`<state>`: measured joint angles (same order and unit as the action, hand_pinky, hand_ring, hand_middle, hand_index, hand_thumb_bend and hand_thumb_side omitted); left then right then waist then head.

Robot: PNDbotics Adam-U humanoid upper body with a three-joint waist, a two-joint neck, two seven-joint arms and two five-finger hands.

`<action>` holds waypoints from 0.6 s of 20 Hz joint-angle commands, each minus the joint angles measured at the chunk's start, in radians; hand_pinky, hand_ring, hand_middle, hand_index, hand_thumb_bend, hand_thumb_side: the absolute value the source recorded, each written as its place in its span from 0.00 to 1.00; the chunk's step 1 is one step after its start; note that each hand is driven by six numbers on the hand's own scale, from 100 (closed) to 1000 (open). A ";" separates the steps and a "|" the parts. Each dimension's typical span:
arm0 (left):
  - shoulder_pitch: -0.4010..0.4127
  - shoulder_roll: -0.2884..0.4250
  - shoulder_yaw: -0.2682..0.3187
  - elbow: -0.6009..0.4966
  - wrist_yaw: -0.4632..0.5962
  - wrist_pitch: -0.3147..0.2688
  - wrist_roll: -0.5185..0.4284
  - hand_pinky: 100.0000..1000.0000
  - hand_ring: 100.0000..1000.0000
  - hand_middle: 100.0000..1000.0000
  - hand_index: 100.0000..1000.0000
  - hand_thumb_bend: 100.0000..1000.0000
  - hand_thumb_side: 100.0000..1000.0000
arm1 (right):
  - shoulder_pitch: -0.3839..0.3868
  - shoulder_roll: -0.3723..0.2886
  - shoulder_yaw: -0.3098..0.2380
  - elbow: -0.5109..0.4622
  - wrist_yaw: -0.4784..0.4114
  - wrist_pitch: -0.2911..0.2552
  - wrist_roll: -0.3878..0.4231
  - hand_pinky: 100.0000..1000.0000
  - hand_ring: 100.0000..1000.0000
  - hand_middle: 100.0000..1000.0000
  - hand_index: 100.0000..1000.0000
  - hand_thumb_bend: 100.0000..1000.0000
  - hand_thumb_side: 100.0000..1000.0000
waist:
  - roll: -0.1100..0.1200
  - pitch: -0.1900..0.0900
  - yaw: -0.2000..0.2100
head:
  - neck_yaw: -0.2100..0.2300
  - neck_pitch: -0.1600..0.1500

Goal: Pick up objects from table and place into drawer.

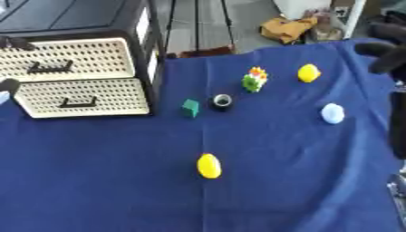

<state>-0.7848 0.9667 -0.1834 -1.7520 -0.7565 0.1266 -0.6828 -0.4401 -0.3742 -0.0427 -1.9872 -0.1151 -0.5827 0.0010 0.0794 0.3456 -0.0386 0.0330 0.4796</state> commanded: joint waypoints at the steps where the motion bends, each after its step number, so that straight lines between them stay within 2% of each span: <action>1: -0.034 0.001 -0.002 0.056 -0.032 -0.008 -0.006 0.00 0.00 0.08 0.93 0.00 0.15 | -0.011 -0.008 0.001 -0.013 -0.007 0.000 0.009 0.71 0.78 0.45 0.76 0.00 0.96 | 0.000 -0.014 -0.003 | 0.009 -0.015; 12: -0.094 -0.069 -0.009 0.228 -0.124 -0.011 0.020 0.00 0.00 0.08 0.93 0.00 0.15 | -0.019 0.001 0.007 -0.013 -0.003 0.003 0.021 0.72 0.79 0.44 0.76 0.00 0.96 | 0.003 0.011 -0.023 | 0.027 -0.039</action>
<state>-0.8599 0.8801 -0.2004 -1.5361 -0.8687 0.1153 -0.6710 -0.4481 -0.3649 -0.0364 -1.9872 -0.1161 -0.5795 0.0182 0.0847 0.3753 -0.0627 0.0550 0.4537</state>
